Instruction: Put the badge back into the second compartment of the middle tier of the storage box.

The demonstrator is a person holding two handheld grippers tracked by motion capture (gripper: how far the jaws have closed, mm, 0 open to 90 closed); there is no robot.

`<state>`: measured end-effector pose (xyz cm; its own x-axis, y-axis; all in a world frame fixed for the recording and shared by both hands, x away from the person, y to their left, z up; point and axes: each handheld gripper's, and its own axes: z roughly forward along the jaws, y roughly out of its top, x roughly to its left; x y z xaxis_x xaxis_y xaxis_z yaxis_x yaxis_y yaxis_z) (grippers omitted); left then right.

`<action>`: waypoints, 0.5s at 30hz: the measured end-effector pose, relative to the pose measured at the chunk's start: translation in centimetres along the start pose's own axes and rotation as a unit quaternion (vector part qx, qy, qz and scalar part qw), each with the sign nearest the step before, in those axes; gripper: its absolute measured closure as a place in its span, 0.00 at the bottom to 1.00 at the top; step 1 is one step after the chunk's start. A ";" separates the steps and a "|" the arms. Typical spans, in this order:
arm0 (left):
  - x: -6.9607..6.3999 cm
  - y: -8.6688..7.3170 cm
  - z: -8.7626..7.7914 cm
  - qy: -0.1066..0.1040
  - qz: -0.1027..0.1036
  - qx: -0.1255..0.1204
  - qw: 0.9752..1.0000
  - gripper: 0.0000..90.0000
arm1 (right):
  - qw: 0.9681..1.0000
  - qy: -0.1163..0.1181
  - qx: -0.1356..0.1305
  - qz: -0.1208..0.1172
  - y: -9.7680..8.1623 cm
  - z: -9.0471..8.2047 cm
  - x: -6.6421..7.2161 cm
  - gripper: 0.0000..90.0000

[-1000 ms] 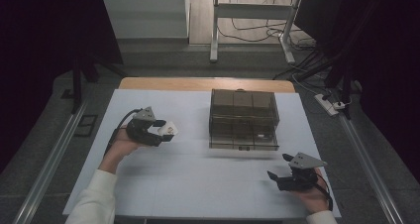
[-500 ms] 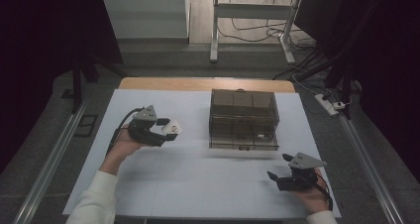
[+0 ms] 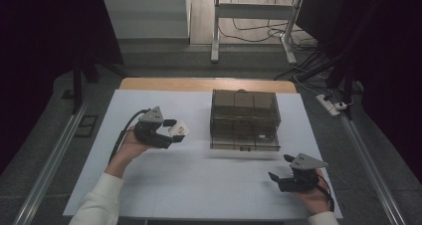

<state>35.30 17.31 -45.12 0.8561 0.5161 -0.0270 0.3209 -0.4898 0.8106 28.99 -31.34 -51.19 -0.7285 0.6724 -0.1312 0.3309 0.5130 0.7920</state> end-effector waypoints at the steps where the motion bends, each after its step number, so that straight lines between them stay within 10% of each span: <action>1: -0.1 0.1 0.0 -0.001 0.000 -0.002 1.000 0.37 | 1.000 0.000 0.000 0.000 0.0 0.0 0.0 0.17; 15: -2.1 1.4 0.8 -0.011 0.021 -0.009 1.000 0.37 | 1.000 0.000 -0.001 0.000 0.0 0.0 0.0 0.16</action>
<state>34.29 15.03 -44.37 0.8774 0.4798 -0.0061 0.2777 -0.4973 0.8219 29.01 -31.36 -51.20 -0.7284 0.6726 -0.1305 0.3305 0.5118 0.7930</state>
